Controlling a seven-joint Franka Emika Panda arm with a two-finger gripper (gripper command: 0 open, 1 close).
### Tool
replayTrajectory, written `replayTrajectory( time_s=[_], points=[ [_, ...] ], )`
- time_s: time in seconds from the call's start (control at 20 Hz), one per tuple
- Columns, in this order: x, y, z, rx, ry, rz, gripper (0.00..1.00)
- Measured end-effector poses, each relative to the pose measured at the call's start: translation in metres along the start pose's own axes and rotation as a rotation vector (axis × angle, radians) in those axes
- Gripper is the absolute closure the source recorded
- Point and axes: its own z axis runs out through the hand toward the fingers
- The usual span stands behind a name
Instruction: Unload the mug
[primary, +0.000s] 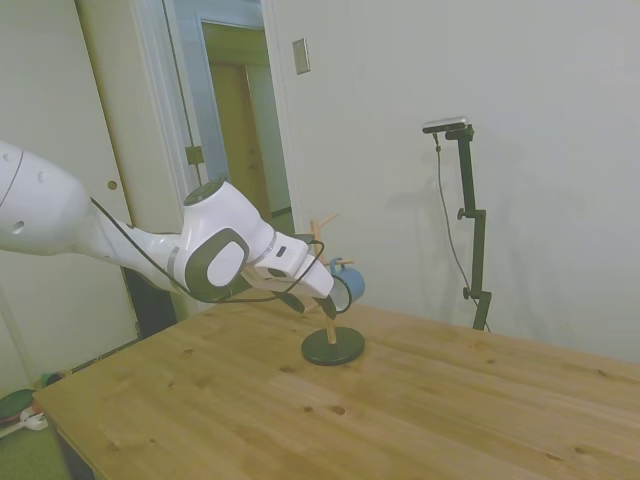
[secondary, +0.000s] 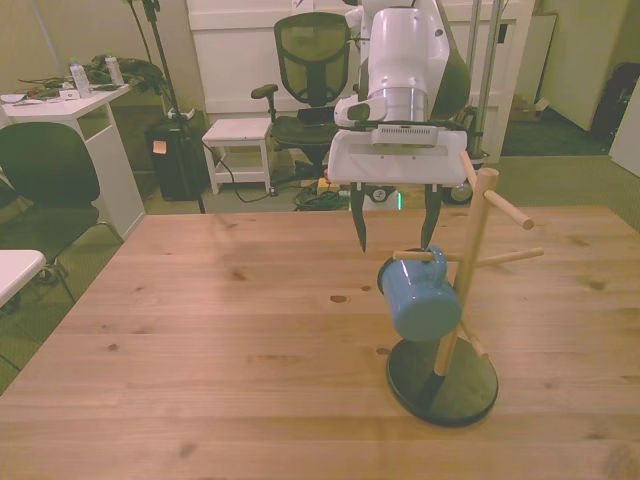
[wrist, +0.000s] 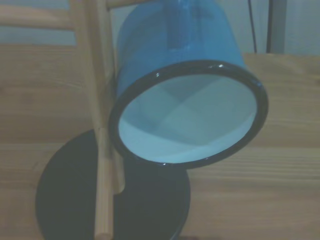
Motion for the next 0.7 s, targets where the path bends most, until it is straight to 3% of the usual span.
replayTrajectory(
  time_s=[0.7],
  points=[
    [0.015,-0.004,0.007,0.033,-0.023,0.013,0.0]
  ],
)
